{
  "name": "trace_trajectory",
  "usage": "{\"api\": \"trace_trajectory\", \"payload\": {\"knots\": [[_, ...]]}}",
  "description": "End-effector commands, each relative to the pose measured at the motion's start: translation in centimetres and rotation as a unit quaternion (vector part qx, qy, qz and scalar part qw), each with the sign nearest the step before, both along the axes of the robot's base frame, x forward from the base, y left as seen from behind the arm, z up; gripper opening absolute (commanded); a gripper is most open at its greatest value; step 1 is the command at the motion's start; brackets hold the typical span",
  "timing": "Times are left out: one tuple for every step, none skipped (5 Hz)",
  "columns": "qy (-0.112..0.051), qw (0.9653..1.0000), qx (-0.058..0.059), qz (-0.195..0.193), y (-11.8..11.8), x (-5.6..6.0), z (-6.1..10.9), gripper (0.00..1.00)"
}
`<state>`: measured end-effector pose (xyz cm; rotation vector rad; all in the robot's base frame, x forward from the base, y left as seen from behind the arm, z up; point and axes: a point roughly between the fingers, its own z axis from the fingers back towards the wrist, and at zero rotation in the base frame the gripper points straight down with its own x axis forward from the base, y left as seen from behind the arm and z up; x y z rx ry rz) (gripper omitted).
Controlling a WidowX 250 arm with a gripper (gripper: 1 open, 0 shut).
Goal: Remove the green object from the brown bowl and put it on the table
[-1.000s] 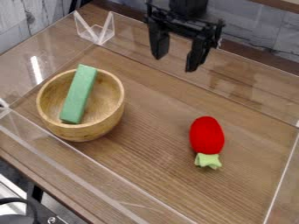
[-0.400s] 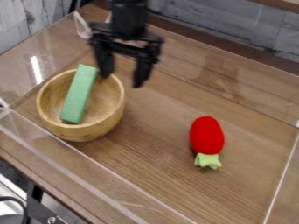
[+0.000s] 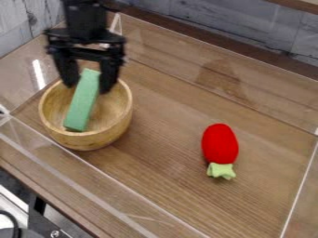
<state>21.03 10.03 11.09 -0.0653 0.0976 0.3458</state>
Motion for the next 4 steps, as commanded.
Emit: {"api": "trace_trajectory", "payload": {"knots": [[-0.017,0.9975,0.005,0.068,1.4,0.7,0.8,1.00],[-0.014,0.9986,0.005,0.051,2.1,0.3,-0.4,1.00],[-0.011,0.9995,0.002,0.029,2.6,-0.1,-1.4,1.00],[-0.012,0.9989,-0.004,0.046,2.3,-0.4,-2.6,1.00]]}}
